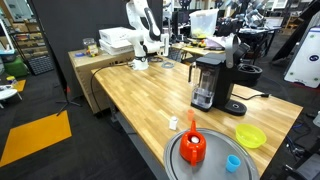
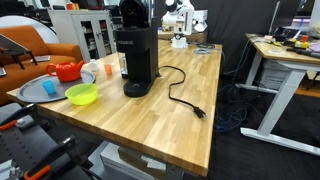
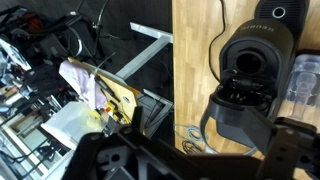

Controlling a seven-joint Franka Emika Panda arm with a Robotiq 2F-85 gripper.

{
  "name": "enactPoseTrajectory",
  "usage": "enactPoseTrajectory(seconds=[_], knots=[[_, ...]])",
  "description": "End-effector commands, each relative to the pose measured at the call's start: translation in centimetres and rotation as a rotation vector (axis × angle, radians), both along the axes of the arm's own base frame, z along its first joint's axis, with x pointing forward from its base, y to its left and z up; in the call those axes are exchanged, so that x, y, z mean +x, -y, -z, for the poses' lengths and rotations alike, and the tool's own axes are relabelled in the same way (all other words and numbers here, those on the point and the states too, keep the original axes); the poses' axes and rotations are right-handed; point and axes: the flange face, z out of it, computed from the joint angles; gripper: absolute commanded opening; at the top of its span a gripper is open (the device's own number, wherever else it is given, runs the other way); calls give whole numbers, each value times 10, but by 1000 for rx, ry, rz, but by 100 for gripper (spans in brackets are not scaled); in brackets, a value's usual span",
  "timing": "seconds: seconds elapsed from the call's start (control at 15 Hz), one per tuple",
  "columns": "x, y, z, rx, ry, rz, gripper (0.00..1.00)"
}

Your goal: Close the top of the coffee maker

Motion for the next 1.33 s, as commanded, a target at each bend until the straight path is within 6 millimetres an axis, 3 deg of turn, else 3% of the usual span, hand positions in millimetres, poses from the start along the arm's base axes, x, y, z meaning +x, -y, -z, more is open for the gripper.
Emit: enactPoseTrajectory(seconds=[0.0,0.13,0.73,0.93,1.27], knots=[[-12,-11,4,-31,8,-33,100],[-23,-16,6,-39,26,-42,100],[-13,-15,8,-45,13,-36,100],[0,-33,9,-124,35,-110,100],[30,-80,13,-250,81,-284,100]])
